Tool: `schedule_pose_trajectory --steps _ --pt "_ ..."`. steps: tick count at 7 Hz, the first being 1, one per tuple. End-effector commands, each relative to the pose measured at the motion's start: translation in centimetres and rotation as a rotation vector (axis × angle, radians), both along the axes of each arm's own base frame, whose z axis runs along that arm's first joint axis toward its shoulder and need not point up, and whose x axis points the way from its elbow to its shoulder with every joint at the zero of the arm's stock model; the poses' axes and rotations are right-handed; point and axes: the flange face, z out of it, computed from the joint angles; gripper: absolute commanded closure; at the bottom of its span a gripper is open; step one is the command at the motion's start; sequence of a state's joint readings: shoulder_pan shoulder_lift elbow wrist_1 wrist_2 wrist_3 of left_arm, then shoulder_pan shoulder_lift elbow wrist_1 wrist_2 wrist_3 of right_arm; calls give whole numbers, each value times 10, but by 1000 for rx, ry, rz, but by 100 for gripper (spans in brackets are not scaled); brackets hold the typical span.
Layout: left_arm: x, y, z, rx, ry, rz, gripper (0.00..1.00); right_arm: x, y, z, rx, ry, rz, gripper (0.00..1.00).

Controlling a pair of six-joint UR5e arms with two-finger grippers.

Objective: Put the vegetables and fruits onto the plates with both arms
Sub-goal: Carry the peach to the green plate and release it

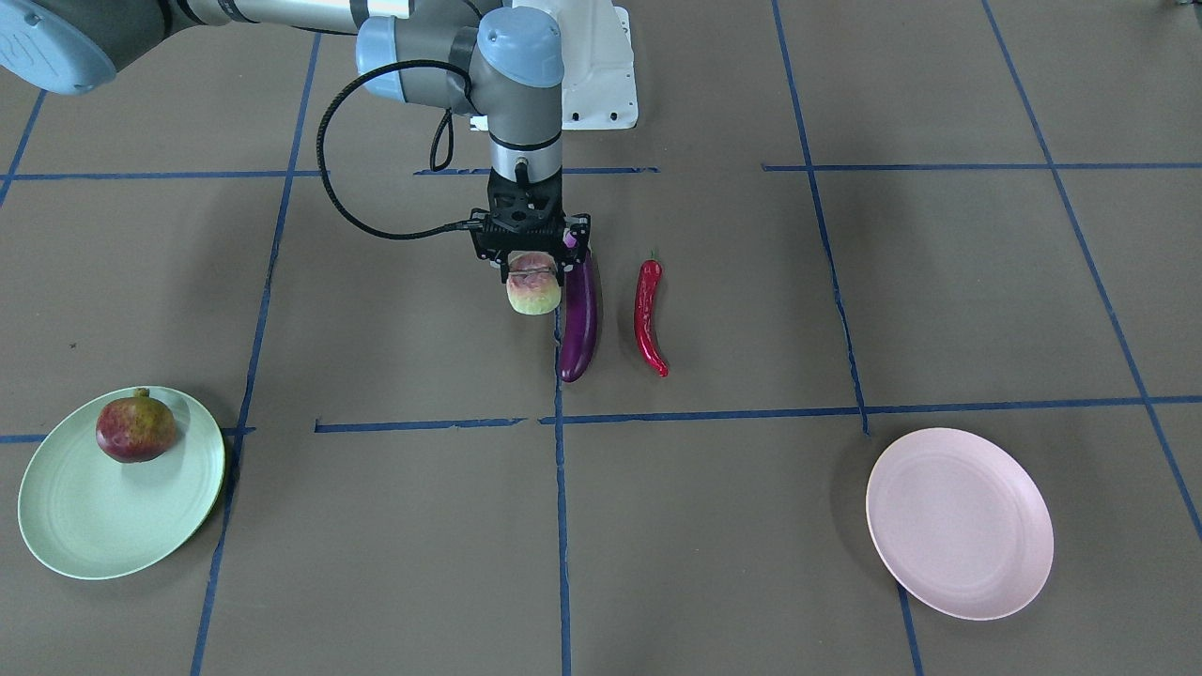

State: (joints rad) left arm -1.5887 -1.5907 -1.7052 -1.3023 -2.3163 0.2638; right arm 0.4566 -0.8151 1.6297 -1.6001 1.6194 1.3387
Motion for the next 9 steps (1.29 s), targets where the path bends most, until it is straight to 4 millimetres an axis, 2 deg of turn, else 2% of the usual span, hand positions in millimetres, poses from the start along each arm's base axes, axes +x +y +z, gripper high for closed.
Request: schedule_pose_trajectory --steps 1,2,4,6,7,8,9 --pt "1 0 0 2 0 2 0 85 -88 54 47 91 -22 98" --pt "1 0 -1 4 0 1 0 127 -120 89 79 154 -94 98" --pt "1 0 0 3 0 2 0 226 -180 149 87 178 -211 98" --pt "1 0 0 2 0 2 0 278 -246 238 101 224 -238 98" --pt "1 0 -1 4 2 3 0 294 -263 279 110 190 -247 97" --pt "1 0 -3 6 2 2 0 300 -262 303 102 198 -254 80" --pt "1 0 -3 8 0 2 0 305 -253 326 76 209 -257 59"
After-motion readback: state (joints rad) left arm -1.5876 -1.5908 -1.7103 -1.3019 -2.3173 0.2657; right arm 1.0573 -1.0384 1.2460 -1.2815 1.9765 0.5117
